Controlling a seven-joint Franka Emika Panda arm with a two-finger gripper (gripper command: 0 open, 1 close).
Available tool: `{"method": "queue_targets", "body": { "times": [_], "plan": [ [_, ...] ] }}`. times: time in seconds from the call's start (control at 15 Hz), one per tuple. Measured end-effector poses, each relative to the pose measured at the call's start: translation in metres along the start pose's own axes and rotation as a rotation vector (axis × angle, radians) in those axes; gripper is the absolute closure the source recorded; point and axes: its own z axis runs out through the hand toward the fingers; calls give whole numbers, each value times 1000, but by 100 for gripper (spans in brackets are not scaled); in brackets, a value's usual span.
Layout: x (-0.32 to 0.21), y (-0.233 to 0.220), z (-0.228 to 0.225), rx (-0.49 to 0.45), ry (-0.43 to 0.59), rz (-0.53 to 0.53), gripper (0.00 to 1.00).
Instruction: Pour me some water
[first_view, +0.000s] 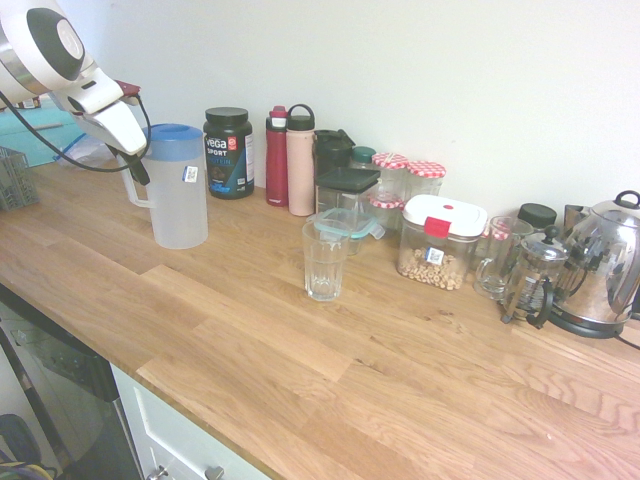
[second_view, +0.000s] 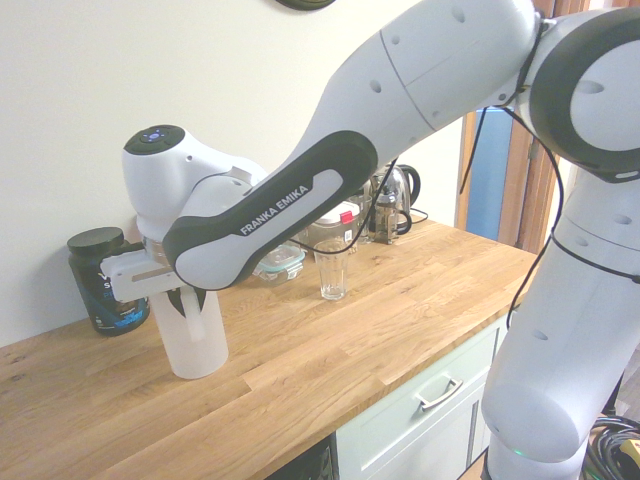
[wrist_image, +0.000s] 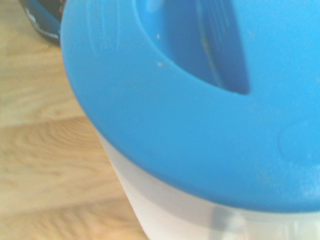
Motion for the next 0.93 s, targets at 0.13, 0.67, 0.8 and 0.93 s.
{"method": "queue_targets", "body": {
  "times": [0.13,0.67,0.8,0.93],
  "plan": [
    [-3,20,-22,26,2,-49,100],
    [14,131,-101,1,-70,-271,100],
    [31,164,-107,-22,-76,-288,100],
    [63,200,-106,-35,-85,-266,100]
  ]
}}
